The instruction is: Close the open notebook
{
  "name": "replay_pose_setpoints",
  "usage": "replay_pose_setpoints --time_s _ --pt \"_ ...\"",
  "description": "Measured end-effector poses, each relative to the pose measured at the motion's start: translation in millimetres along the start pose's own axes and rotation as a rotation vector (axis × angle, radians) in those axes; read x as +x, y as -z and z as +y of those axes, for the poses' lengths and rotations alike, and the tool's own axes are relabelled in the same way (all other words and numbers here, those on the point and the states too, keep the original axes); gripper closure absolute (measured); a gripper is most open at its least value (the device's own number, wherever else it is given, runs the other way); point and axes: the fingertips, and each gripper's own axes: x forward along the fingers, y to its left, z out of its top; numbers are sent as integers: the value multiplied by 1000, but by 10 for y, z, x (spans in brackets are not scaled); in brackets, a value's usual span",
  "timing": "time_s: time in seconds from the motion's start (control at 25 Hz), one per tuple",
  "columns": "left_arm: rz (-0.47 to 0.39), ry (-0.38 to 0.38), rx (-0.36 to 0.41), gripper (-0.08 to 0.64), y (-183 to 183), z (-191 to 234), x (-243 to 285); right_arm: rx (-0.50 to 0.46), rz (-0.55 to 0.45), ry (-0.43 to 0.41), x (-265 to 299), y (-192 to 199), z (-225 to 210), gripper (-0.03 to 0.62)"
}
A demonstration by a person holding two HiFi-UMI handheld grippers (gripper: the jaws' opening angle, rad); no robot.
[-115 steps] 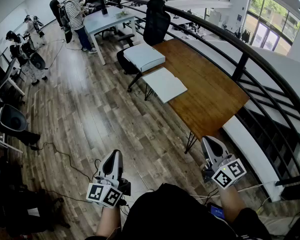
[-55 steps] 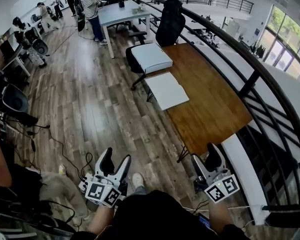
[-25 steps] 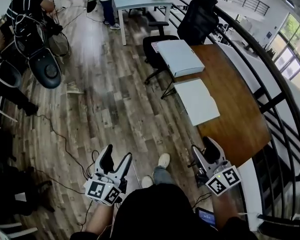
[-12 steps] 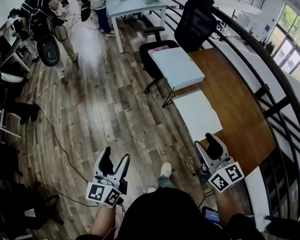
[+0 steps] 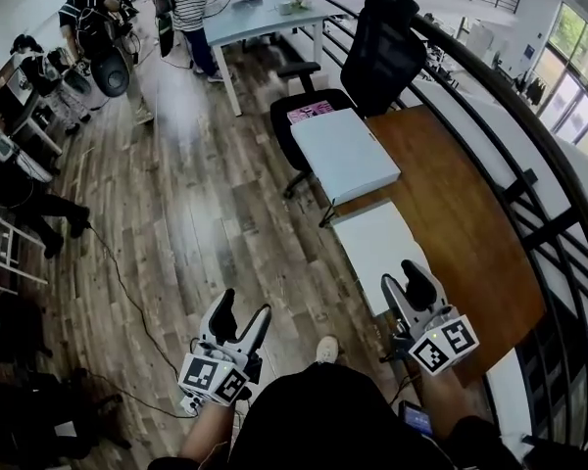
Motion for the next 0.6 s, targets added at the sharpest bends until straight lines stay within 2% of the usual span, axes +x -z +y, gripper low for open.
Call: replay_pose_setpoints --time_s 0.24,0.44,0.6 --pt "38 35 -43 235 72 -149 402 21 -19 61 -43 -160 -437 384" --pt "77 39 -98 235 198 -51 681 49 6 116 -86 -121 -686 387" --pt "132 95 -103 235 327 -36 946 52 25 167 -107 -94 -794 391"
